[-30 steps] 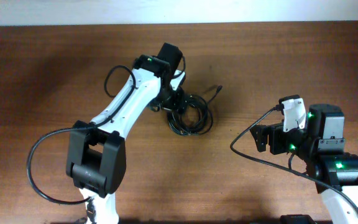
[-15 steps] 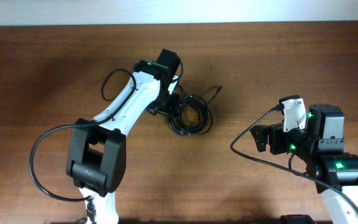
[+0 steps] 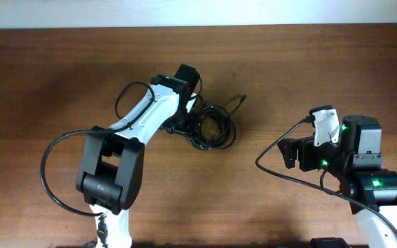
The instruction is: Untangle cables
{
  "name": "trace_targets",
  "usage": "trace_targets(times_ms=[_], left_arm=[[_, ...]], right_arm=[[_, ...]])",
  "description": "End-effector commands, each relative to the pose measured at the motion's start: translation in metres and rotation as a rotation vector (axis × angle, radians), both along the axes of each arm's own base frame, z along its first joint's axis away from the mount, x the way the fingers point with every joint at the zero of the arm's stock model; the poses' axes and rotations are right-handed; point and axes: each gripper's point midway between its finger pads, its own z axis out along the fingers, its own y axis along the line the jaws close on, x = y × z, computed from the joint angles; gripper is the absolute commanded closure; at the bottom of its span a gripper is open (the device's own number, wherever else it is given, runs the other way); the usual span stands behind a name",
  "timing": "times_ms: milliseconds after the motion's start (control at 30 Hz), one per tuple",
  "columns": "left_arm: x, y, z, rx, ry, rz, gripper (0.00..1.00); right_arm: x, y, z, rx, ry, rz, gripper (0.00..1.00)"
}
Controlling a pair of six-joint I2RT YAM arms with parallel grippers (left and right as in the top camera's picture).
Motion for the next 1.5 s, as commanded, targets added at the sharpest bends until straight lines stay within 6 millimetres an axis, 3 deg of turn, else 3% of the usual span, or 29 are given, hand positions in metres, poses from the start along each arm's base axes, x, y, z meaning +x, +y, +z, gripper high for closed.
trace_targets(times_ms=[0,167,467,1000,1467], left_arm=[[0.002,0.012,-0.005,0.021,0.010,0.068,0.11],[0.002,0.011,-0.006,-0.005,0.017,0.077,0.11],[-0.004,-0.032,-0.005,-0.111,0.014,0.010,0.11],[-0.008,-0.009,-0.004,0.012,0.013,0.020,0.10],[0.006,-0.017,0.034,-0.008,-0.014,0.017,0.10]], right_arm=[[0.003,0.000,0.010,-0.013,-0.030,0.007,0.02],[0.003,0.000,0.010,-0.013,-0.031,0.007,0.02],[0.004,0.000,0.011,-0.014,-0.034,0.007,0.02],[0.004,-0.001,0.010,-0.016,-0.034,0.005,0.01],[0.005,-0.003,0.008,-0.028,-0.027,-0.006,0.02]])
